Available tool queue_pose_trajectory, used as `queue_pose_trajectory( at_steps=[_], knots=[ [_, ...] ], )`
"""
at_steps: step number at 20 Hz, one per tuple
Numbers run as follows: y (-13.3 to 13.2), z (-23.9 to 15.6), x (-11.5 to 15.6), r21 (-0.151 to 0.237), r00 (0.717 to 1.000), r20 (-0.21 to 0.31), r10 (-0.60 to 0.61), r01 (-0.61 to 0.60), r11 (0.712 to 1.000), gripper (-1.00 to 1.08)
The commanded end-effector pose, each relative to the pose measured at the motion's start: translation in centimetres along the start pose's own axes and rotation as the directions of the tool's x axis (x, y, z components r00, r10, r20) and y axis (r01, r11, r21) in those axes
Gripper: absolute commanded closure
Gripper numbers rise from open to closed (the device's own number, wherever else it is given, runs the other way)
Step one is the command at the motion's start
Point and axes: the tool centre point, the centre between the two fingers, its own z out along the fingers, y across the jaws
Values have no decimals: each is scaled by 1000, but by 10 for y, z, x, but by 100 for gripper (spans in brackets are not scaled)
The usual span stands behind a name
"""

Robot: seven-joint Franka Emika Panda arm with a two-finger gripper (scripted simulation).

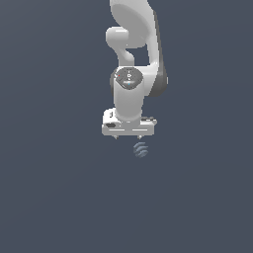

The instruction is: Pick up the object and move it to a goal position.

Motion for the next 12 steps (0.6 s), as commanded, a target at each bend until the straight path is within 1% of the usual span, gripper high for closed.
queue_pose_trajectory(
  at_steps=[1,12],
  knots=[
    [0,0,0,0,1000,0,0,0,1000,-92],
    [-12,10,-1,11,1000,21,-6,6,1000,-92]
  ],
)
